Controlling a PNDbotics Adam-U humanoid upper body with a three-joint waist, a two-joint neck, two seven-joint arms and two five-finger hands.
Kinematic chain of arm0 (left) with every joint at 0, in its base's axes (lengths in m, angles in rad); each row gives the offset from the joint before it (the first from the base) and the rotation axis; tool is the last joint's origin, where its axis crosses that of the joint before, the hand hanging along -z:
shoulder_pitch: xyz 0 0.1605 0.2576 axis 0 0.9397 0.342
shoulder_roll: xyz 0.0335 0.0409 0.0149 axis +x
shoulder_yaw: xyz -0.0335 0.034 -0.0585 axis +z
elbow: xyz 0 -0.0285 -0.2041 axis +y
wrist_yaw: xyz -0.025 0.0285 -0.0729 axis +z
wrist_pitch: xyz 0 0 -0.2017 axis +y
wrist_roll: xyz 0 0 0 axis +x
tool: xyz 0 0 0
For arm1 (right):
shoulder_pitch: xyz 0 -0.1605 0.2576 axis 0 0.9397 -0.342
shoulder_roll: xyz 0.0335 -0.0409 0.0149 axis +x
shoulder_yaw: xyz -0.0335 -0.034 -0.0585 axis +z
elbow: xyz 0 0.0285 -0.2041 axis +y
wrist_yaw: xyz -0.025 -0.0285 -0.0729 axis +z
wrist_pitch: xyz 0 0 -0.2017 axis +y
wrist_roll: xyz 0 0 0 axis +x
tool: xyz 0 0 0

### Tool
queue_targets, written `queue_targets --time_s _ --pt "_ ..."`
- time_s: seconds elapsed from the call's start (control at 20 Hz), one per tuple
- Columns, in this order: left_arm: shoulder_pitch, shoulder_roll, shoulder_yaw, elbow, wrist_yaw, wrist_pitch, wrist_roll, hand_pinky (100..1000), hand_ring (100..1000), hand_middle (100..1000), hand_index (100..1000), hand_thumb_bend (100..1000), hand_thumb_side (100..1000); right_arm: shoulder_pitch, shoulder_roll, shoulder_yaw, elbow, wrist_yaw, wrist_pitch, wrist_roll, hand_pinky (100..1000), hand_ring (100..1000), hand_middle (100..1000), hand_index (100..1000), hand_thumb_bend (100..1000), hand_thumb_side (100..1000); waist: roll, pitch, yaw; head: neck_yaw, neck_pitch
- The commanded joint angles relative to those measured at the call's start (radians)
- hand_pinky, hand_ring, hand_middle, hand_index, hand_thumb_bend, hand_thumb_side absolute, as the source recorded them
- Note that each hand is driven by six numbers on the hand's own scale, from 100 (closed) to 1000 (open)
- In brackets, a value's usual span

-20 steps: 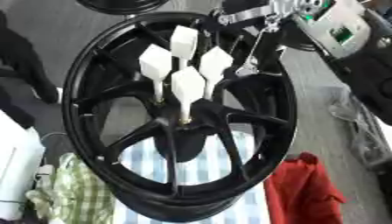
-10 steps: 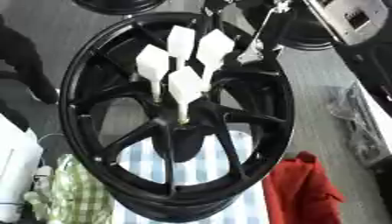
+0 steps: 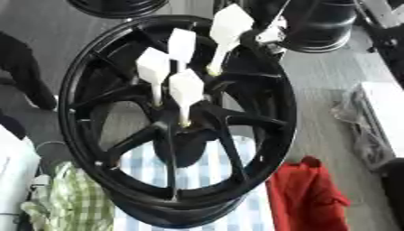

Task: Pull the pin out of the wheel hub.

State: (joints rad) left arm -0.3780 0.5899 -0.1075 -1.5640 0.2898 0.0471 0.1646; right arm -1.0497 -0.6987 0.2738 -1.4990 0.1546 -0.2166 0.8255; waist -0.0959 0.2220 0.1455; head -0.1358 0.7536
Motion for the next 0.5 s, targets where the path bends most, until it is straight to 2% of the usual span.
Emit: queue_targets --time_s 0.05,0.3,0.5 --pt "-0.006 0.038 0.014 -0.011 0.000 -0.005 0.004 695 767 754 771 100 858 0.009 -0.096 -0.082 -0.030 -0.052 0.028 -0.053 780 574 339 458 100 100 0.007 -0.021 -0.005 0.011 -0.002" --pt "-0.001 0.044 0.021 -0.018 0.005 -0.008 0.011 695 768 754 771 100 856 0.112 -0.248 -0.215 -0.069 -0.125 0.066 -0.175 781 573 338 457 100 100 0.008 -0.015 -0.019 0.026 -0.004" --pt "-0.001 0.046 0.027 -0.022 0.007 -0.010 0.017 696 768 754 770 100 854 0.269 -0.384 -0.324 -0.085 -0.163 0.084 -0.278 782 571 337 456 100 100 0.009 -0.009 -0.027 0.044 -0.011"
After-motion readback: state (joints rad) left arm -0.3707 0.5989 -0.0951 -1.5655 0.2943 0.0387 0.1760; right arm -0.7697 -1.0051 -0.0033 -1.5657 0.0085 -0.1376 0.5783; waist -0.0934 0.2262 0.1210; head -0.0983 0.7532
